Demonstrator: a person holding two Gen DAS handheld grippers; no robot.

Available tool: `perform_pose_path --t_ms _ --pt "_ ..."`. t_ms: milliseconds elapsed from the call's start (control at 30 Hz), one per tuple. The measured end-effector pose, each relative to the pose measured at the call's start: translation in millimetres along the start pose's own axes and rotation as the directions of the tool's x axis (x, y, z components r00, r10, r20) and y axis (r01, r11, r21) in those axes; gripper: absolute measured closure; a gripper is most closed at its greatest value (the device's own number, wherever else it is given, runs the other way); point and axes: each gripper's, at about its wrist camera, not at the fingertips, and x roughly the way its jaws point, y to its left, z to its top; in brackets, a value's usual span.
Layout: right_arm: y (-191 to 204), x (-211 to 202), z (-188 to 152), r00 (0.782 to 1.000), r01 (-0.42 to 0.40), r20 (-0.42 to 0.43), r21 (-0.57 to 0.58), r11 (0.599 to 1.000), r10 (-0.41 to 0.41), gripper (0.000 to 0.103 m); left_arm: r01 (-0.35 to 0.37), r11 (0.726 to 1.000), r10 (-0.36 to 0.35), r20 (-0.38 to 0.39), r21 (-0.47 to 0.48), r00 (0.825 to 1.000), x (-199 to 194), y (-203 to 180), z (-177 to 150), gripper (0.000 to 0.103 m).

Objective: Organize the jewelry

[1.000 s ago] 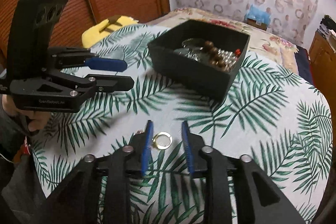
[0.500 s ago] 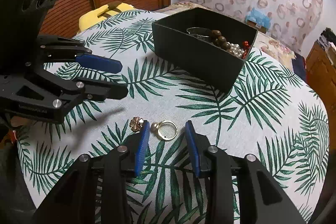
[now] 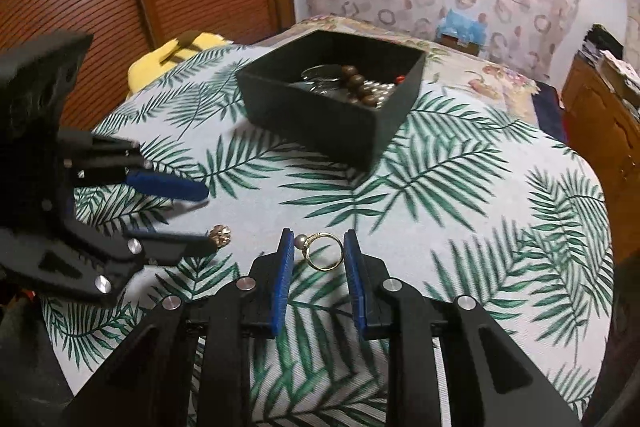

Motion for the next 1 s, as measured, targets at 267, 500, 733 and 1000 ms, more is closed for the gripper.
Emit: perform_pose_path --t_ms 267,500,733,1000 --pt "-6.5 -5.1 0.1 1.000 0.012 0.011 0.014 1.000 -0.012 0.076 -0.009 0.999 0.009 0.003 0.038 1.000 5.5 -8.6 0.3 0.089" --pt "-6.3 -7.9 9.9 0.999 0.005 0.035 0.008 1.000 -0.005 0.076 0.005 1.000 -0.005 0.022 0.013 1.000 -1.2 -4.7 0.6 0.090" --pt "-5.7 -9.5 40.9 0.996 0.005 0.090 -0.017 1.000 -0.003 0.075 -0.024 0.999 0.026 0.072 -0.025 0.997 -13.4 12.3 17.9 0.090" --pt "-15.6 3.9 84.9 0.991 -0.009 0.135 -0.011 1.000 0.010 0.075 -0.079 0.996 0.086 0.141 -0.050 0.986 -34.8 37.2 44.6 0.090"
